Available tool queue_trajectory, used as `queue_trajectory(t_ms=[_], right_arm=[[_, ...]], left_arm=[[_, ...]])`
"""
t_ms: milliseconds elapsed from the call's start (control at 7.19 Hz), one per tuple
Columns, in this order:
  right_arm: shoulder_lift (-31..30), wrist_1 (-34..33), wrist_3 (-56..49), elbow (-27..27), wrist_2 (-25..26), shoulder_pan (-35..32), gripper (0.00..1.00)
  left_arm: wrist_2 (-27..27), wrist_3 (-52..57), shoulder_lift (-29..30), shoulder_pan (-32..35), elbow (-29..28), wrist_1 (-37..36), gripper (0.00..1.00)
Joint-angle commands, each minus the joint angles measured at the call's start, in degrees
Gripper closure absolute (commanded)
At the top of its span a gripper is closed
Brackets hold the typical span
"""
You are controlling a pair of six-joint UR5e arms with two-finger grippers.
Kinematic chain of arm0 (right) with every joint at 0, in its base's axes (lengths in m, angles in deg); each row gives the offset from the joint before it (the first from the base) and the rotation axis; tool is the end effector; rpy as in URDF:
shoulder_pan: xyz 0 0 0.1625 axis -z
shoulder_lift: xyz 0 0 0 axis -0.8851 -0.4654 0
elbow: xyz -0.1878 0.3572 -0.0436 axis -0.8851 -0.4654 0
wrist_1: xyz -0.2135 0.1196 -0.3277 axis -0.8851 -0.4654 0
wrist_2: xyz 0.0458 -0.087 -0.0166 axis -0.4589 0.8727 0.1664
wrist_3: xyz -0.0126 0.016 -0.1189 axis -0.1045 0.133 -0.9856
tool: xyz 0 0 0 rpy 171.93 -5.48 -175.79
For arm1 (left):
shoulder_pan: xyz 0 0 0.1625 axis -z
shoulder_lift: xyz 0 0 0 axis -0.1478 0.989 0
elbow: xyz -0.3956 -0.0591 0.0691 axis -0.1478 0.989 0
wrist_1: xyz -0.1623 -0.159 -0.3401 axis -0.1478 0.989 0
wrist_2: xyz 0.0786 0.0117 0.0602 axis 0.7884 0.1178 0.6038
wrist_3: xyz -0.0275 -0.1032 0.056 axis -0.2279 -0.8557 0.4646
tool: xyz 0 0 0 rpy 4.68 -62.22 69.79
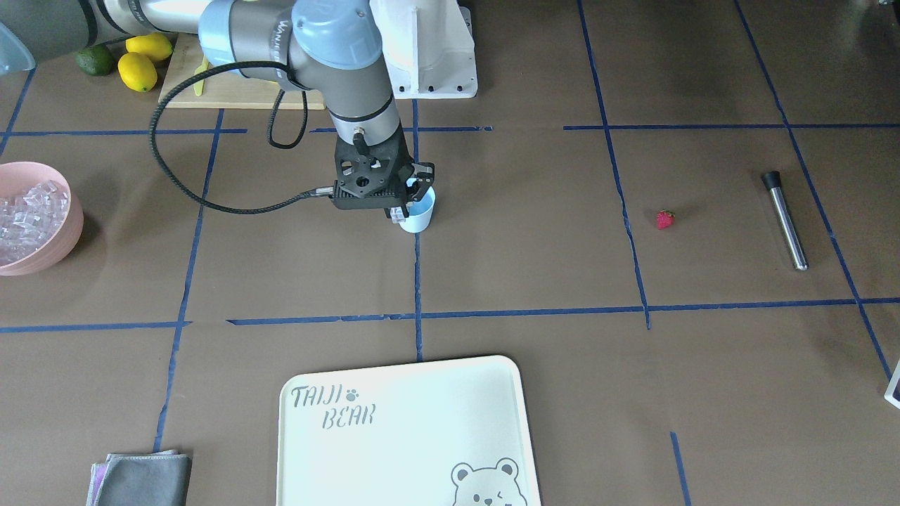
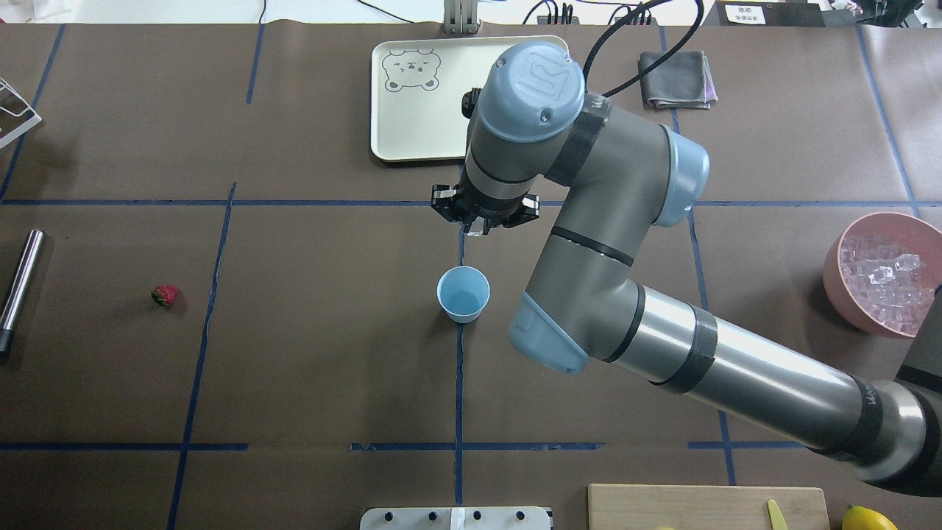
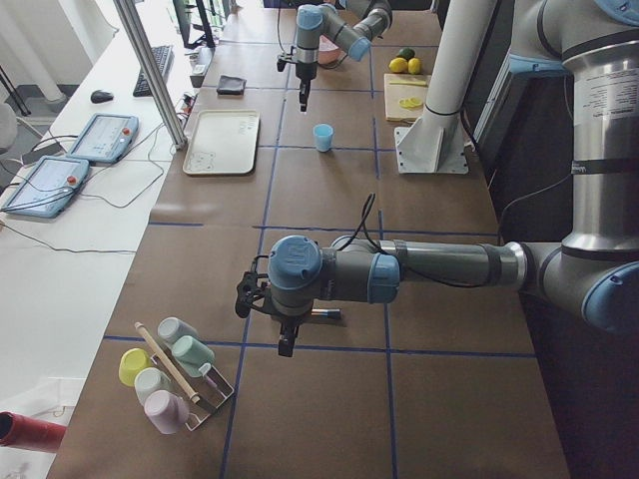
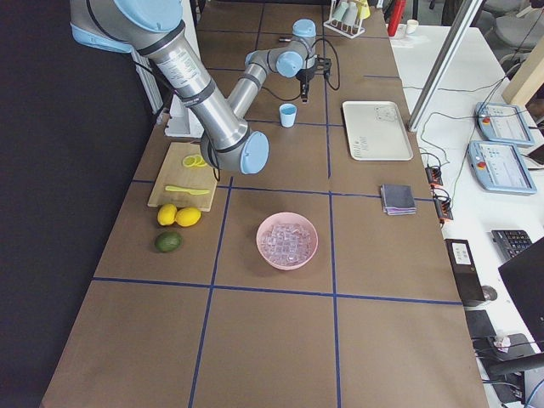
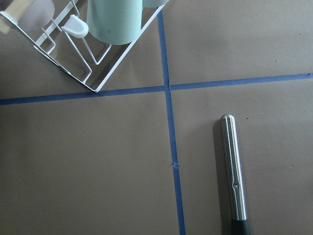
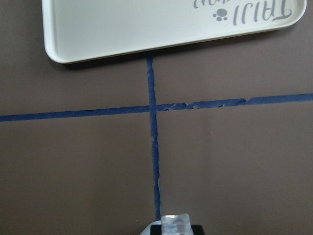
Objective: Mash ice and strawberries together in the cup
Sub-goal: 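Carry the ice cube with the right gripper over the light-blue cup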
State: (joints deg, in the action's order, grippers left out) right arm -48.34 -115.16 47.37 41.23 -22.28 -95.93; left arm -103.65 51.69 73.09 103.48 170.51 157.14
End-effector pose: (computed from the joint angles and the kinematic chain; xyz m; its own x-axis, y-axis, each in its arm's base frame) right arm -0.5286 -0.4614 0.1363 0.6226 0.0563 0.7805 -0.1092 0.9939 0.0154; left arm -0.0800 -0.4353 0.6239 0.6594 0.0988 -0.7453 0.0150 0.9894 0.1445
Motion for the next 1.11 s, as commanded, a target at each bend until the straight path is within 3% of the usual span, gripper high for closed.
queue_trajectory(t_ms=[0, 695, 834, 973], right_arm=[[0.5, 0.2, 0.3, -1.3, 1.6, 3.1, 0.97], [0.2, -1.5, 0.3, -1.3, 1.6, 4.7, 0.94], [0.2, -2.0, 0.3, -1.4, 1.5, 4.7, 0.88], [0.2, -2.8, 0.3, -1.3, 1.3, 4.7, 0.77]], left_arm=[[-0.1, -0.1, 0.0, 0.0, 0.0, 0.0, 0.0], [-0.2, -0.1, -0.1, -0.1, 0.0, 0.0, 0.0], [-0.2, -0.1, -0.1, -0.1, 0.0, 0.0, 0.0], [-0.2, -0.1, -0.1, -0.1, 0.1, 0.0, 0.0]])
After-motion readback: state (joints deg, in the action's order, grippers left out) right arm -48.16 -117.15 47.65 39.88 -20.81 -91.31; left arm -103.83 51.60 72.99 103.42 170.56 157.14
